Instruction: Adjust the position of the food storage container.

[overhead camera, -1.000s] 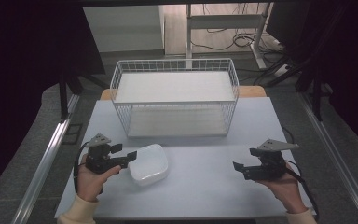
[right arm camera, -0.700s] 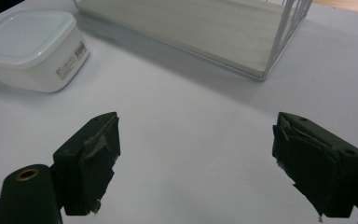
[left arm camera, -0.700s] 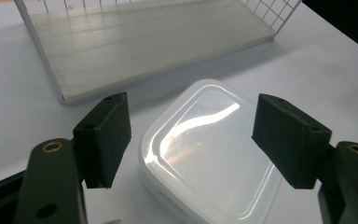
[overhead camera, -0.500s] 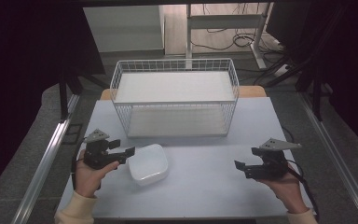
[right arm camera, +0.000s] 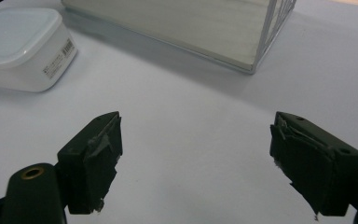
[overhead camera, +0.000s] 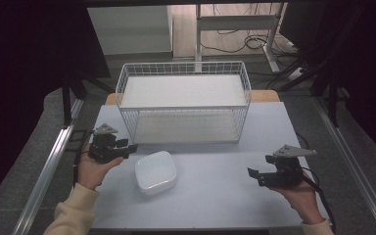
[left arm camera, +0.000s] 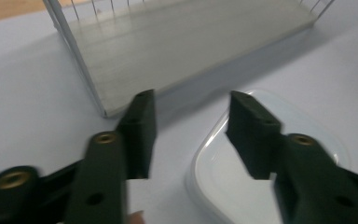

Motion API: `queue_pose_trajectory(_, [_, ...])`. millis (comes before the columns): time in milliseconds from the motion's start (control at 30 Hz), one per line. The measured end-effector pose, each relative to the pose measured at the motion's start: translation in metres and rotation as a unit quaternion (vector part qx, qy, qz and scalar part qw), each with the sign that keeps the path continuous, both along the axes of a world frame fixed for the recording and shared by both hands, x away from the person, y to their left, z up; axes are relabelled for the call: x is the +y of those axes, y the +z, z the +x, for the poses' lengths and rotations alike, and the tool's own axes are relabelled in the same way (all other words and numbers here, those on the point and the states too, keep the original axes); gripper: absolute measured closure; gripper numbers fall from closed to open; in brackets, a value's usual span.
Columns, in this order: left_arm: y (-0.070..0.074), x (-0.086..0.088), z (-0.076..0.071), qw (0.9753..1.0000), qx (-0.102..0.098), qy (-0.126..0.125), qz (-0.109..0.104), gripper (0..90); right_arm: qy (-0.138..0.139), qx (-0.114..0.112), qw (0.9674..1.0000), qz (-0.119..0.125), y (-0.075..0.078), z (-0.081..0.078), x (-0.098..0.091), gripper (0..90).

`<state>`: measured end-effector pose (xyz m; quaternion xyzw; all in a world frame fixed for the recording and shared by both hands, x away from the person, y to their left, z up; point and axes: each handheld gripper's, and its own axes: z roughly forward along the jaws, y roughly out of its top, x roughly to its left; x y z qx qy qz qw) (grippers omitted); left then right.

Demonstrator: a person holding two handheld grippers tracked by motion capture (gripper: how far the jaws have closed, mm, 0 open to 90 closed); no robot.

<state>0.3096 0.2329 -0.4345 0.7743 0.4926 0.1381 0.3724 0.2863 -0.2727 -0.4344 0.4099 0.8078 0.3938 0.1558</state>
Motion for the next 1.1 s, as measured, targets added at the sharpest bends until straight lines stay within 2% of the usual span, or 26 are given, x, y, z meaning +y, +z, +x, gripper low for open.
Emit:
queue_pose_trajectory(133, [-0.004,-0.004,0.005,0.9996,0.016,-0.008,0.023,75.4,0.000,0.002,1.0000,-0.003,-0.001,0.000,0.001,16.7])
queue_pose_trajectory(300, [-0.012,-0.006,0.006,0.9986,0.030,-0.019,0.039,85.9,-0.002,0.003,1.0000,-0.005,-0.001,0.000,0.001,16.9])
queue_pose_trajectory(367, [-0.014,-0.006,0.007,0.9983,0.034,-0.020,0.043,87.3,-0.001,0.004,1.0000,-0.007,-0.002,0.000,0.002,17.0])
queue_pose_trajectory(433, [-0.021,-0.005,0.010,0.9973,0.047,-0.022,0.051,88.4,-0.001,0.006,0.9999,-0.009,-0.003,0.000,0.002,17.0])
queue_pose_trajectory(600, [-0.029,-0.008,0.009,0.9962,0.055,-0.024,0.063,89.4,-0.001,0.008,0.9999,-0.013,-0.004,0.000,0.003,17.0])
queue_pose_trajectory(767, [-0.041,-0.011,0.009,0.9933,0.079,-0.037,0.076,89.6,0.000,0.014,0.9998,-0.014,-0.006,0.000,0.004,17.3])
queue_pose_trajectory(967, [-0.045,-0.012,0.006,0.9913,0.088,-0.034,0.091,89.7,0.000,0.013,0.9998,-0.015,-0.006,0.001,0.003,17.5])
queue_pose_trajectory(1100, [-0.046,-0.014,0.002,0.9914,0.091,-0.042,0.085,89.7,0.000,0.013,0.9998,-0.015,-0.006,0.001,0.003,17.6])
